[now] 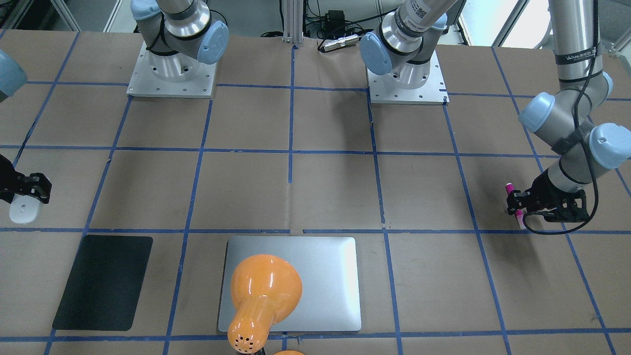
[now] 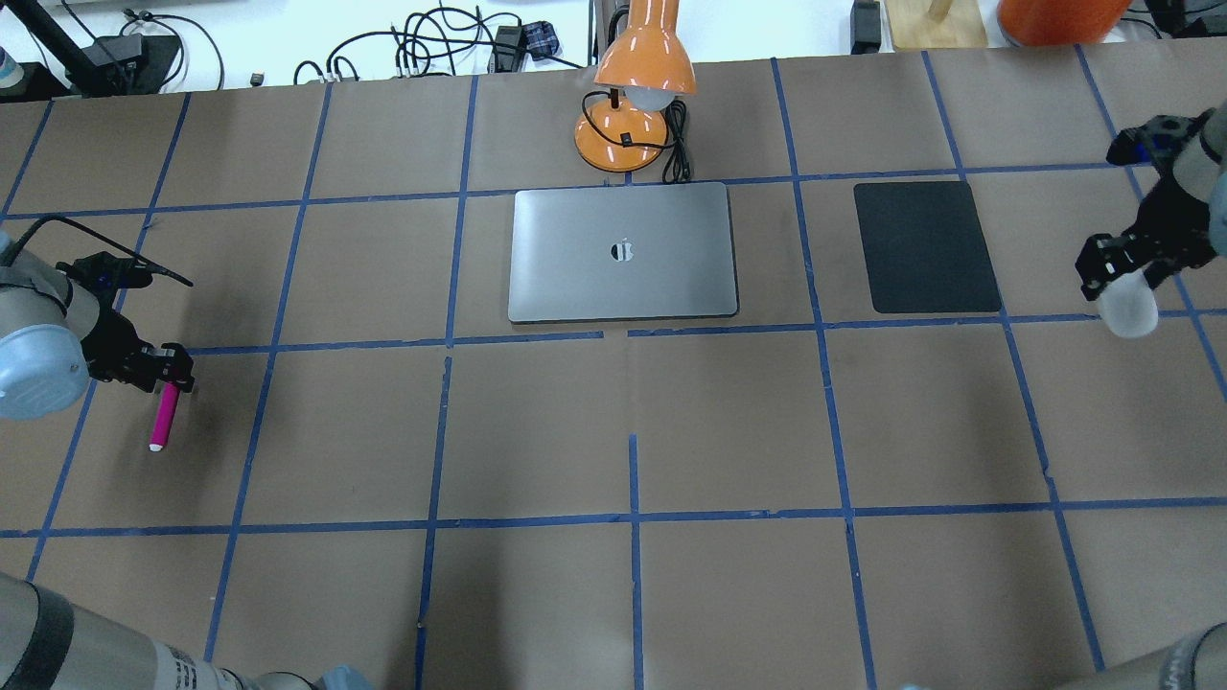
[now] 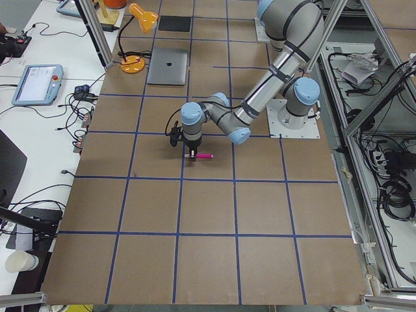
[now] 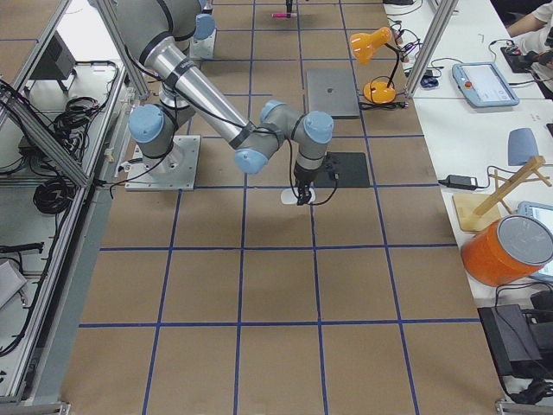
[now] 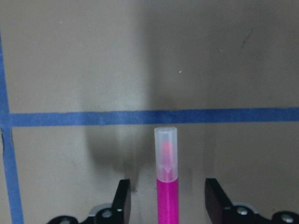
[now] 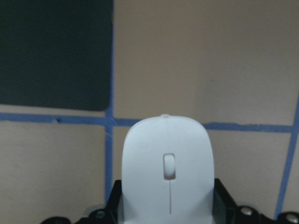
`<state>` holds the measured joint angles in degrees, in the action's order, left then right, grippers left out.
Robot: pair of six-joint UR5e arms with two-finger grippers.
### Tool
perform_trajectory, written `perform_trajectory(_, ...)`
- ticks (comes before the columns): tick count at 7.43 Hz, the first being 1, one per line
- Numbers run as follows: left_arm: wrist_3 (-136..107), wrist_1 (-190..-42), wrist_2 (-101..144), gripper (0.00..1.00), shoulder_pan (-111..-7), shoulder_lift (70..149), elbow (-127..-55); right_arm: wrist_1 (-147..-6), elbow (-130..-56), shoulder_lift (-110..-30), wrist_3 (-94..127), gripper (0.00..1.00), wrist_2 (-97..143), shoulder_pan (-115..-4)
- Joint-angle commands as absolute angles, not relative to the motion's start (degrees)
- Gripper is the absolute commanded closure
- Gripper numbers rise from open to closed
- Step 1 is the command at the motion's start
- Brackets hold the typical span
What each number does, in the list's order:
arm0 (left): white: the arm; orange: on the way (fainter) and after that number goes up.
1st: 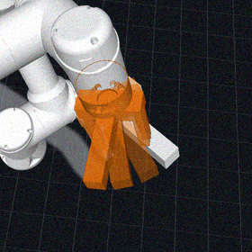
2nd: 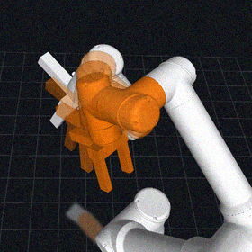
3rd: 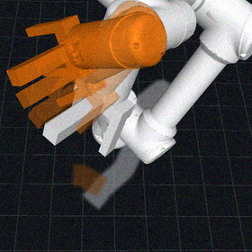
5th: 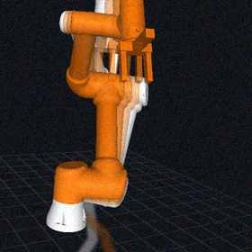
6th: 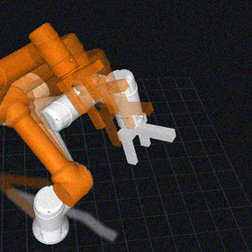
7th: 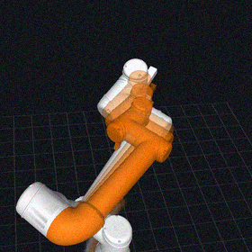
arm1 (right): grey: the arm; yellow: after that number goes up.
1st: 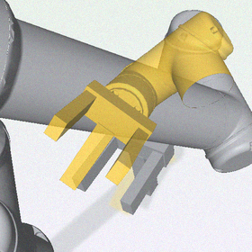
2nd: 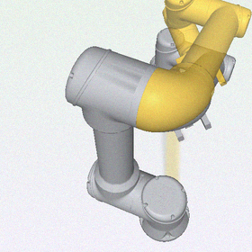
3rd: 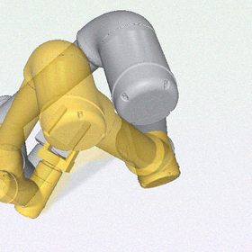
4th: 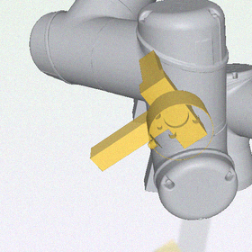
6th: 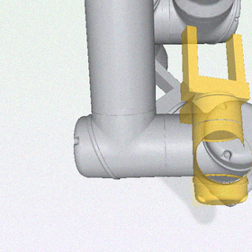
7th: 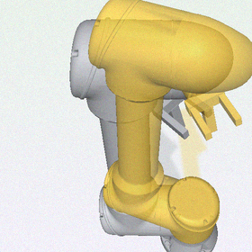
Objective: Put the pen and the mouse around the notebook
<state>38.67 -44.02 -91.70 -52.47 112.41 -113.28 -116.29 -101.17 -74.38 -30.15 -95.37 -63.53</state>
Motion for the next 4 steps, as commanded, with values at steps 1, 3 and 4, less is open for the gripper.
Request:
perform_trajectory(1,38.7,-44.4,-91.8,0.48,-52.5,112.4,-113.3,-115.4,-93.7,-66.6,-18.3,0.96,-90.3,-73.6)
perform_trajectory(3,38.6,-46.1,-92.1,0.87,-52.5,112.4,-112.9,-114.7,-86.6,-57.9,-15.5,0.95,-91.1,-75.3)
perform_trajectory(4,38.6,-47.4,-92.4,1.0,-52.4,112.5,-112.4,-115.6,-86.3,-56.1,-15.4,0.95,-91.2,-75.3)
